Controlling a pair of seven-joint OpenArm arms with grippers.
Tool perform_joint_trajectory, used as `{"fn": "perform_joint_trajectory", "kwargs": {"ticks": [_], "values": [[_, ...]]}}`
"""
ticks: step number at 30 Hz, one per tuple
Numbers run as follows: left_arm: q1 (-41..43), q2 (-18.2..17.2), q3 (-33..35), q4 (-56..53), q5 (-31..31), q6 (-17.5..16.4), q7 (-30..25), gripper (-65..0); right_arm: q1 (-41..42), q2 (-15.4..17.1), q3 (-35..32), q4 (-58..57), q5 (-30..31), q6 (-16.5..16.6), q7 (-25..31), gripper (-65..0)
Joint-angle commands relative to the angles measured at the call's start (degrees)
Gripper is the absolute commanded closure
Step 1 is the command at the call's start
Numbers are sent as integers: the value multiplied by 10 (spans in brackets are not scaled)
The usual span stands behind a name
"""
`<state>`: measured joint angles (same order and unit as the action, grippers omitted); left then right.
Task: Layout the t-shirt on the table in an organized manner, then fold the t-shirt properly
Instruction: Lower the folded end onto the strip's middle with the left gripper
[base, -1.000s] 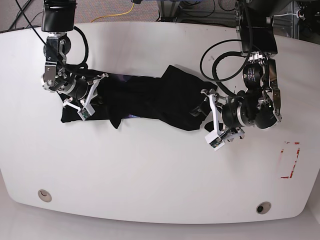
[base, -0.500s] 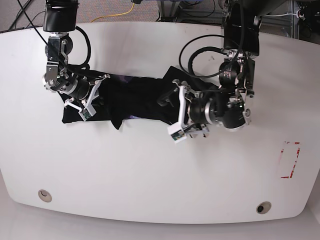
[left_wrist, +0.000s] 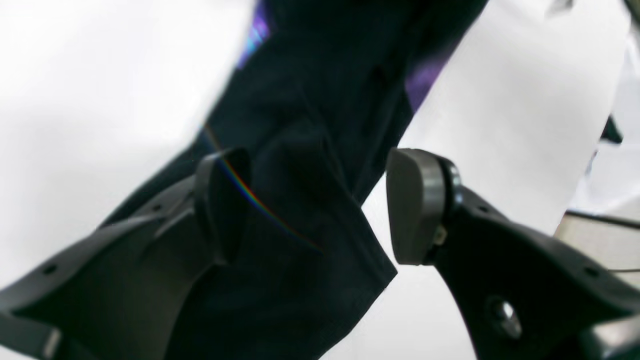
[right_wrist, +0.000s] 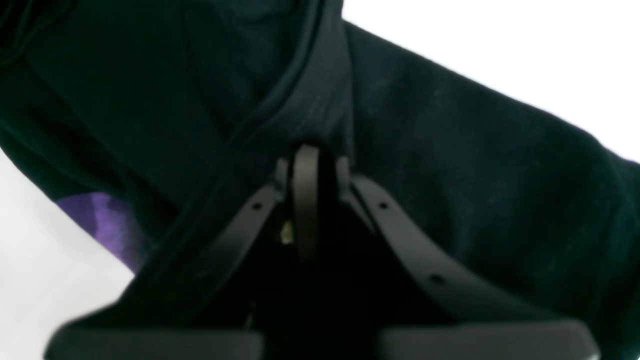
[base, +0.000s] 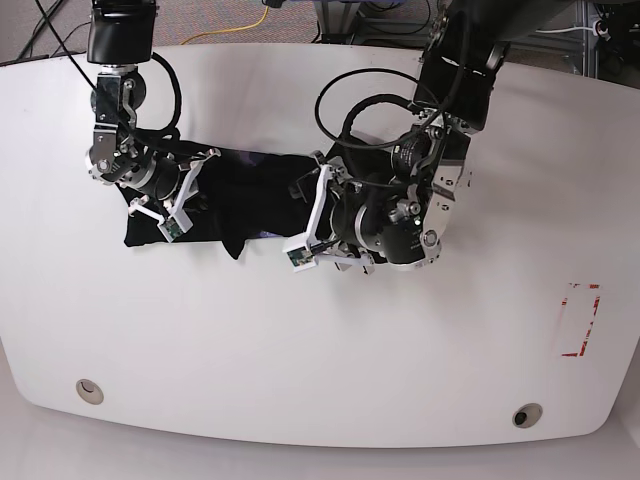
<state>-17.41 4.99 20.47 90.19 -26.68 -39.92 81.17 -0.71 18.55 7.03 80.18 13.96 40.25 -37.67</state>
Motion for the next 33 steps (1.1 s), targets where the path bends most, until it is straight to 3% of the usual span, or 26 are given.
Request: {"fn": "perform_joint_trajectory", "kwargs": {"ticks": [1,14,15,19,33], "values": [[-22,3,14,8,-8,-1,-12,-403,-6,1,-5,-5,-35,-2,-49,-43],[-42,2,44,-68,-8,-1,-12,-403,-6,1,-5,-5,-35,-2,-49,-43],[-43,1,44,-72,-8,10,-12,-403,-6,1,-5,-5,-35,-2,-49,-43],[-43,-2,44,-70,-8,27,-12,-403,-6,1,-5,-5,-35,-2,-49,-43],[-66,-11,45,-74,-7,30,-24,-403,-6,1,-5,-5,-35,-2,-49,-43]]}}
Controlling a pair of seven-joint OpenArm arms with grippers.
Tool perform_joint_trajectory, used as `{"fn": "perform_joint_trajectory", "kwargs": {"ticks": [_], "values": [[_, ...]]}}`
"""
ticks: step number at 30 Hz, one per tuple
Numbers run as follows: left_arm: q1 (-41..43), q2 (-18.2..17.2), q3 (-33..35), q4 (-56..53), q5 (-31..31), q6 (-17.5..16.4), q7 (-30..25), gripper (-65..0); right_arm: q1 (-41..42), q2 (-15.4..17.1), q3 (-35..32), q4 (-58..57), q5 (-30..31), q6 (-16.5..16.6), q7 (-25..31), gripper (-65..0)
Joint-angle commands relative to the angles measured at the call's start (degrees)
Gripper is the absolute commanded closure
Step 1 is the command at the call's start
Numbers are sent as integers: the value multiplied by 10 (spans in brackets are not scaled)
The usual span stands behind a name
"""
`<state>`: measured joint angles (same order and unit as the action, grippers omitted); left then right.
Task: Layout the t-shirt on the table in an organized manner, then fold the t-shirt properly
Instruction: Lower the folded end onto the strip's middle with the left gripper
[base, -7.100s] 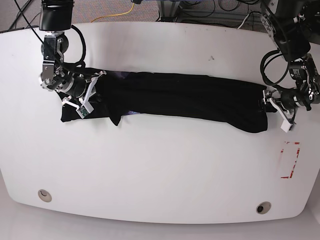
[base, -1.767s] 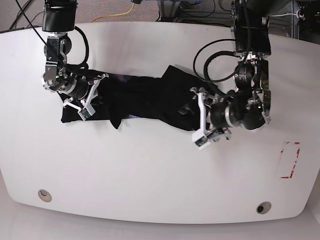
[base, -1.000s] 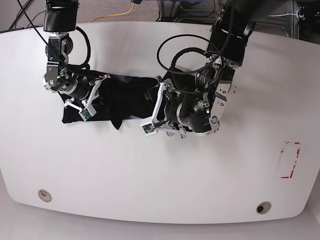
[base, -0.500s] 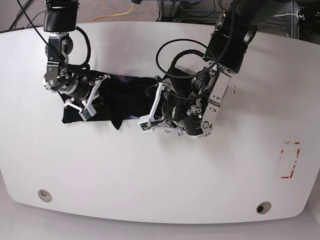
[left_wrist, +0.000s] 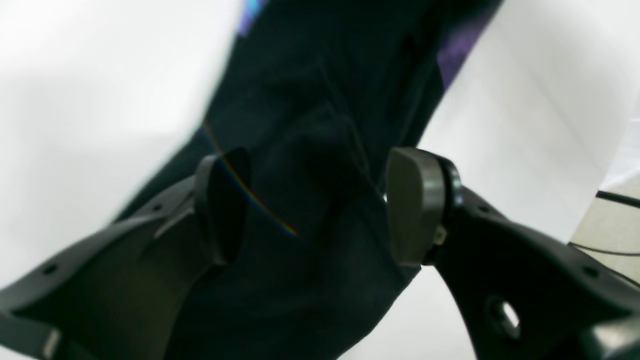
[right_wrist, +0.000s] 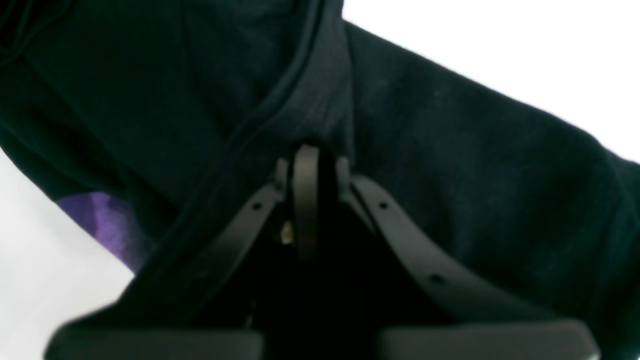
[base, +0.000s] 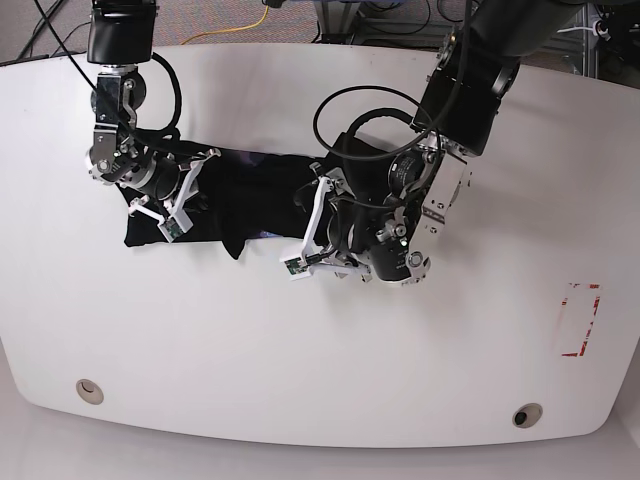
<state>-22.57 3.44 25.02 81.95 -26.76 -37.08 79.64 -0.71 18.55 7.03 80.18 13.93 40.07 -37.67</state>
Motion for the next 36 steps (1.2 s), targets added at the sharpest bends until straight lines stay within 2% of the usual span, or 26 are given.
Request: {"fn": "perform_joint_trajectory", "kwargs": {"ticks": [1,9,14,21,32,34,36], "values": [[-18,5,-1,8,-6,1,-8,-403,-6,1,-5,-5,-34,-1,-49,-43],[-24,5,-1,-27,-4,2,-13,-403,-6,0,-5,-5,-34,-1,-49,-43],[-24,6,1,-49,30,-2,-35,-403,-6,0,-5,-5,-34,-1,-49,-43],[-23,6,36,-53,31,-3,-35,-399,-6,0,-5,-5,-34,-1,-49,-43],[-22,6,40,-53,31,-3,-35,-396,-6,0,-5,-5,-34,-1,-49,-43],[-22,6,40,-53,31,-3,-35,-381,-6,0,-5,-5,-34,-1,-49,-43],[-22,6,40,-53,32,-3,-35,-328,-6,0,-5,-5,-34,-1,-49,-43]]}}
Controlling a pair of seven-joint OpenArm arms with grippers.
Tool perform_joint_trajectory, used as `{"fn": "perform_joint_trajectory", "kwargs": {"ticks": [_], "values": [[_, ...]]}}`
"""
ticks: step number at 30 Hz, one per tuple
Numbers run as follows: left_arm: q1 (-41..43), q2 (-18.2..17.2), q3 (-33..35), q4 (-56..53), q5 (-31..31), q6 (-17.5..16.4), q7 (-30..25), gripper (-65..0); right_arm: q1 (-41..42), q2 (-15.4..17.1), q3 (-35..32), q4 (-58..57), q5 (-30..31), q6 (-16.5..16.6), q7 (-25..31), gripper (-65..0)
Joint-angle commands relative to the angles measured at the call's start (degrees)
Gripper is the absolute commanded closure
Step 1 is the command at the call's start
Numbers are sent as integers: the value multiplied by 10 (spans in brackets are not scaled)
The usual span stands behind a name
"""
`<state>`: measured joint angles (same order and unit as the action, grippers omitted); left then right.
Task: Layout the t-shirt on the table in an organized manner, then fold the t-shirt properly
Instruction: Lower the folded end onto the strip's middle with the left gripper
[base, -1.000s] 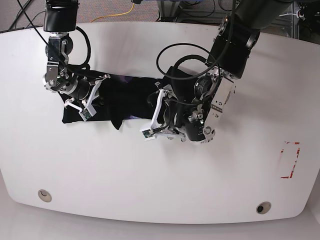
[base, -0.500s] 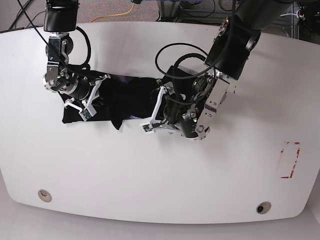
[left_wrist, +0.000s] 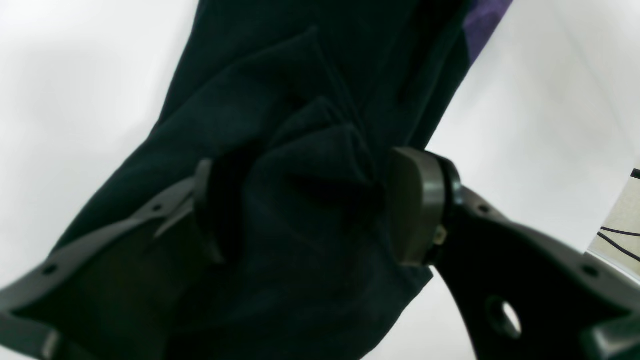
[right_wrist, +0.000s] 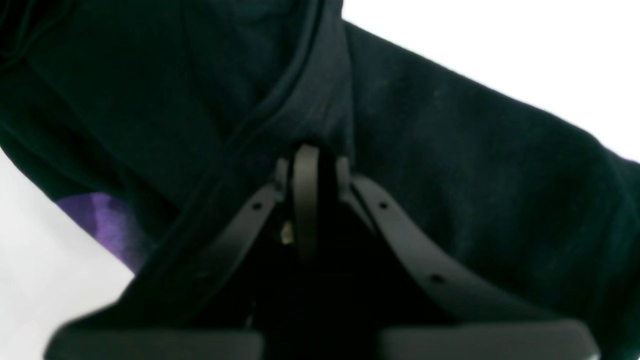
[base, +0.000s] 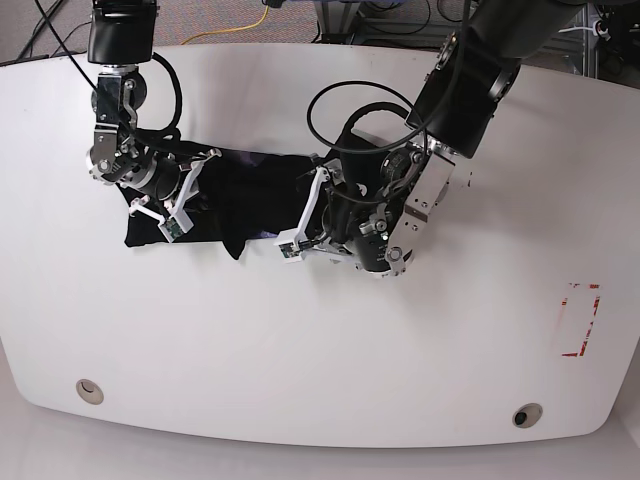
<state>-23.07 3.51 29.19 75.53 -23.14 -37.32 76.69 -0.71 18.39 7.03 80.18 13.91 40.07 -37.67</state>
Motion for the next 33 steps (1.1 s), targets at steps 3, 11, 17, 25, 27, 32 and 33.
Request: {"fn": "perform_joint_trajectory", "kwargs": {"ticks": [3,11,17,25,27,32,33], "values": [[-18,5,-1,10,-2,-1,-5,-224,-6,2,-5,-5,-34,-1,-49,-43],[-19,4,-1,9,-2,3,-6,-125,-6,2,-5,-5,-34,-1,-49,-43],[-19,4,-6,11,-2,4,-6,-125,-6,2,-5,-5,-34,-1,-49,-43],[-28,8,-6,8,-1,7,-30,-125,-6,2,-5,-5,-34,-1,-49,-43],[-31,8,-6,8,-1,20,-35,-125,-6,2,-5,-5,-34,-1,-49,-43],[-43,14,-6,8,-2,30,-43,-125,-6,2,-5,-5,-34,-1,-49,-43],[-46,18,-7,8,-1,30,-43,-125,-6,2,-5,-5,-34,-1,-49,-43]]}}
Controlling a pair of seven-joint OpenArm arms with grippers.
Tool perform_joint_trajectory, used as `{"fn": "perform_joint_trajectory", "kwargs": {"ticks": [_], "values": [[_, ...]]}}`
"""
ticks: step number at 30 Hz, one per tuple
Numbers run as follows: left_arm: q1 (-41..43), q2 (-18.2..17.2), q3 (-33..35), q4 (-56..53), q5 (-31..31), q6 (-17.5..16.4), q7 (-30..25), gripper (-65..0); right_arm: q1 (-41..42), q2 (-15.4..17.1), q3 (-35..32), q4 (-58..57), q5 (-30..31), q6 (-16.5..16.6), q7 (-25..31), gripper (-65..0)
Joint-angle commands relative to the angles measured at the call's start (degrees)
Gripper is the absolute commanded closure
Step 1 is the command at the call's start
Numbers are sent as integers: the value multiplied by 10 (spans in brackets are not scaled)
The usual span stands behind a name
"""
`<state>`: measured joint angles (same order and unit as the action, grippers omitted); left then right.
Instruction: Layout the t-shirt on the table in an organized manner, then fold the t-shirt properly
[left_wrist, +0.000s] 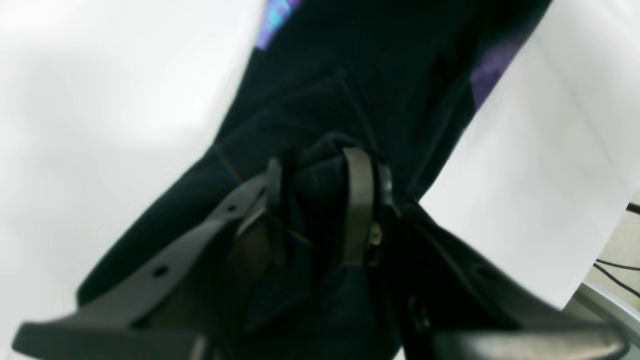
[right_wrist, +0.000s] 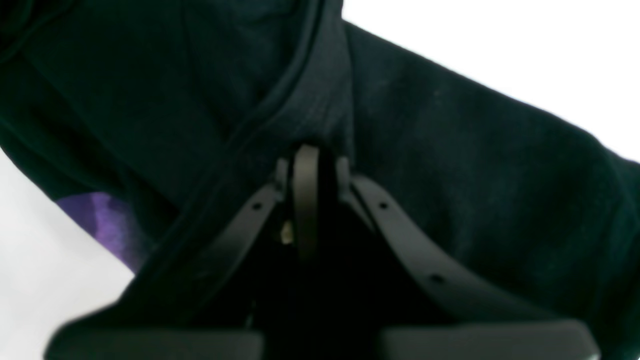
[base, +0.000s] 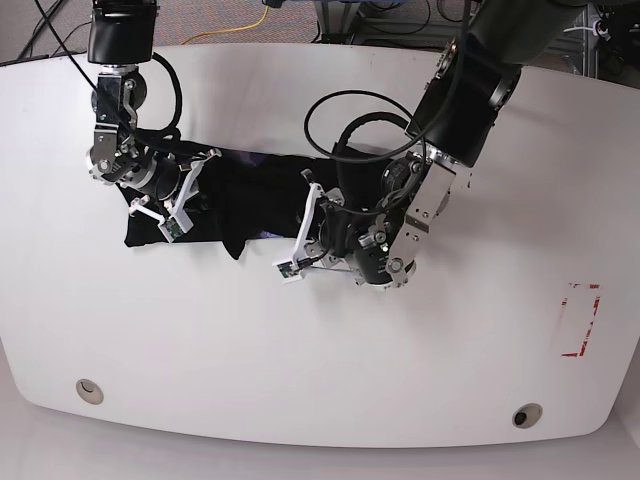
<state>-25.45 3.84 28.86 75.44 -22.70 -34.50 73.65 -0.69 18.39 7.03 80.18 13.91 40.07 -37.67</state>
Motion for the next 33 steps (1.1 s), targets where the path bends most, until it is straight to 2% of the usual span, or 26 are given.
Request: {"fn": "perform_joint_trajectory", "kwargs": {"ticks": [1,7,10,13,19,20,26,33], "values": [[-22,17,-3,9,-6,3,-13,-124,-6,2,-5,-5,-34,-1,-49,-43],[-25,21,-3,8,-3,3,-17,-124,-6,2,-5,-5,-34,-1,-49,-43],[-25,26,-3,7,17,3,-28,-124,-6,2,-5,-5,-34,-1,-49,-43],[-25,39,-3,-2,40,1,-27,-124,-6,2,-5,-5,-34,-1,-49,-43],[-25,41,-3,-8,42,-1,-17,-131,-6,2,-5,-5,-34,-1,-49,-43],[-25,41,-3,-8,42,-1,-16,-139,-6,2,-5,-5,-34,-1,-49,-43],[-25,39,-3,-8,42,-1,-5,-294,-6,2,-5,-5,-34,-1,-49,-43],[-25,37,-3,-8,42,-1,-3,-311,-5,2,-5,-5,-34,-1,-49,-43]]}}
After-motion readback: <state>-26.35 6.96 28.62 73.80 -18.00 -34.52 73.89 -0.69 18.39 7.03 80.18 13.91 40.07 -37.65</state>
